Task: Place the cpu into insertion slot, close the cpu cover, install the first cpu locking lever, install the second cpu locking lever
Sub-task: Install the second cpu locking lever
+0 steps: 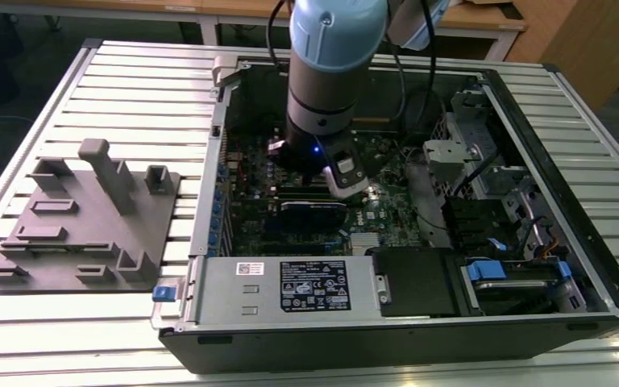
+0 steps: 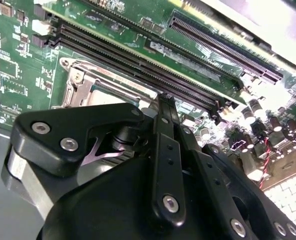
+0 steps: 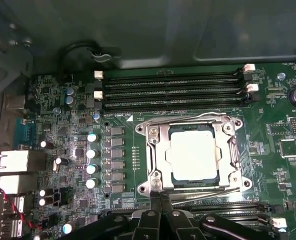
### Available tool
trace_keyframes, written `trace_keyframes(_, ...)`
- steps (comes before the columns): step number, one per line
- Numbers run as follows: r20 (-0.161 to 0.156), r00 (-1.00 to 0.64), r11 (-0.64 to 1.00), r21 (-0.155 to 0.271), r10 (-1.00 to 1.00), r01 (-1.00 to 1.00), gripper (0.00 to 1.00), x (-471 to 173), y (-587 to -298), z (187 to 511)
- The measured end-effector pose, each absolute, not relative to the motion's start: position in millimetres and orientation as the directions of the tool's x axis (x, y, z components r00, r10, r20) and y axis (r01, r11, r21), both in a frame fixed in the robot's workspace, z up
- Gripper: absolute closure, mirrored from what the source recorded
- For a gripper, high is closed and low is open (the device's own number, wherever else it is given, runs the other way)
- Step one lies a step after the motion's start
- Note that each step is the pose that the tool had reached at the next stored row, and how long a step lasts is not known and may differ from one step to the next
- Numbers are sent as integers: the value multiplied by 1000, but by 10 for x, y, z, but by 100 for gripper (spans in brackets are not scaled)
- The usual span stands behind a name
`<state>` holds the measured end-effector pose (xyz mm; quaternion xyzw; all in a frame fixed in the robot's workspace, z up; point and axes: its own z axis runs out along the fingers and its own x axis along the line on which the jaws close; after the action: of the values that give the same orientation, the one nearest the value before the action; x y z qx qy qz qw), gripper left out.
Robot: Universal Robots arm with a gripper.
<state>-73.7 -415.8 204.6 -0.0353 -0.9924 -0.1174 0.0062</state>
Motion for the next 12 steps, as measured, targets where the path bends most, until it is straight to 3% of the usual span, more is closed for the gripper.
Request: trace_keyframes(12,22,-998,967,249,58,62,89,-770,-4199,2002)
